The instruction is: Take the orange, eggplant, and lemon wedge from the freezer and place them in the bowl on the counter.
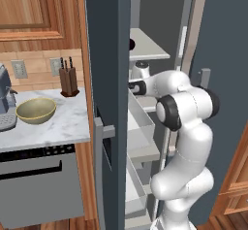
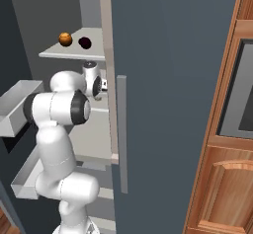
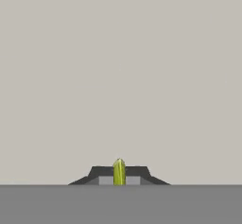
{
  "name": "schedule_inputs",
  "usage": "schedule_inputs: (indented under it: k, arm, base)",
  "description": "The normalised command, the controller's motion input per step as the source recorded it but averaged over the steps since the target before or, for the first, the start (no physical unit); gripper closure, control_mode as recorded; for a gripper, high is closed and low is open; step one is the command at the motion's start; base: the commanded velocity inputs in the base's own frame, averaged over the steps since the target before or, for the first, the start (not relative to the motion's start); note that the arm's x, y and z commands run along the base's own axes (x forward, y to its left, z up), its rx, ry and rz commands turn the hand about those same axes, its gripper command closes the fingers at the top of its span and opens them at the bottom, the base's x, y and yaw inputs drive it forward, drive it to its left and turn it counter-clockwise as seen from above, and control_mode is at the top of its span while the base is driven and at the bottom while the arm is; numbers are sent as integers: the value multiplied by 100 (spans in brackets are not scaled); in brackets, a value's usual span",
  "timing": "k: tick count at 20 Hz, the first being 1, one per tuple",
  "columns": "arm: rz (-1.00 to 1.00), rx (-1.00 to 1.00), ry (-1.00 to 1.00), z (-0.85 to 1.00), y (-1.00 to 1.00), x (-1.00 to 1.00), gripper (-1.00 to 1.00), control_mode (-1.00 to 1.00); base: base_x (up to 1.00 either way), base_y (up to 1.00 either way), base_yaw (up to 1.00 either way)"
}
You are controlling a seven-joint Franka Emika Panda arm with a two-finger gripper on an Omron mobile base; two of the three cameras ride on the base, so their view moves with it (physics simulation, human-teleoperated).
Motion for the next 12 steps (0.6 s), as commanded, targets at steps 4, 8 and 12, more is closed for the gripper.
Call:
schedule_inputs:
  k: [4,8,12]
  arm:
    - [-1,1,0,-9,-7,-55,100,-100]
    - [-2,3,-12,11,-6,-92,100,-100]
    - [-3,0,-19,53,0,-100,100,-100]
  base:
    - [0,0,0]
    - [0,0,0]
    - [0,0,0]
